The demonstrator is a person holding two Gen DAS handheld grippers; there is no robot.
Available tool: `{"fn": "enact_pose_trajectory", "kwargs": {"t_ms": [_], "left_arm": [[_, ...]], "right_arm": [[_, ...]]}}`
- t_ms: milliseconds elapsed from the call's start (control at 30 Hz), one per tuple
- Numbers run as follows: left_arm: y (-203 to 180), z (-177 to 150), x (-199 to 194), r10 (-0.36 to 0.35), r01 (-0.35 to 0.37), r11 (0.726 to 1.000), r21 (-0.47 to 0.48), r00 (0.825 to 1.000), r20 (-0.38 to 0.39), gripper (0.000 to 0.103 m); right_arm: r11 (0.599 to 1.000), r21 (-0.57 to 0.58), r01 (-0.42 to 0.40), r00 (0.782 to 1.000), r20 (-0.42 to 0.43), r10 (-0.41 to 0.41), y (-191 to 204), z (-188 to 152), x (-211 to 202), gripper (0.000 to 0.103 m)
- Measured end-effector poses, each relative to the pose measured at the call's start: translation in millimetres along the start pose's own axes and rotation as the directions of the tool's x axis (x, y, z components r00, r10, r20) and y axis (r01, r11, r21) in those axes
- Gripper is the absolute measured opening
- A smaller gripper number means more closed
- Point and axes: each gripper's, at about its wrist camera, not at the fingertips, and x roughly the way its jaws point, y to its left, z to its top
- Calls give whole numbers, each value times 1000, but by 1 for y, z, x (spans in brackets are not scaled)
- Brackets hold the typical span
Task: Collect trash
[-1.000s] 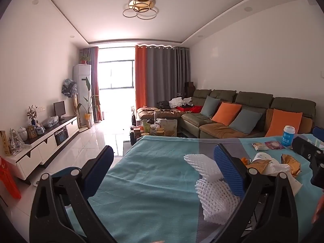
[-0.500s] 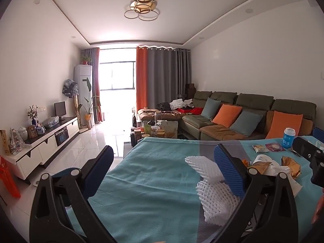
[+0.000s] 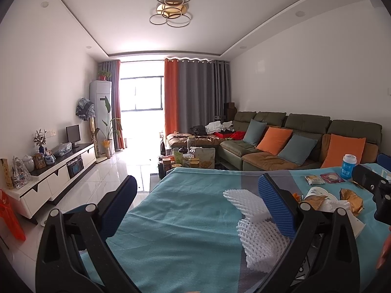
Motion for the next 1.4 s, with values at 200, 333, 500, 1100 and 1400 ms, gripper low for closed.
{"fn": "enact_pose_trajectory", "kwargs": {"t_ms": [200, 333, 500, 1100, 1400], "left_arm": [[0, 0, 0, 1, -1, 1000, -1, 1000, 2, 97], [0, -1, 1, 2, -2, 1000, 0, 1000, 2, 97], [0, -2, 1, 0, 0, 1000, -1, 1000, 2, 97], [-3, -3, 0, 5, -5, 1000, 5, 1000, 7, 97], [-3, -3, 0, 4, -4, 1000, 5, 1000, 5, 97]], "right_arm": [[1000, -1, 1, 1000, 1, -1, 0, 0, -1, 96], [1000, 0, 0, 1000, 1, 0, 0, -1, -1, 96], [1000, 3, -2, 1000, 1, 2, 0, 0, -1, 96], [1000, 5, -1, 1000, 3, 1, 0, -1, 0, 96], [1000, 7, -5, 1000, 4, 5, -1, -1, -1, 96]]}}
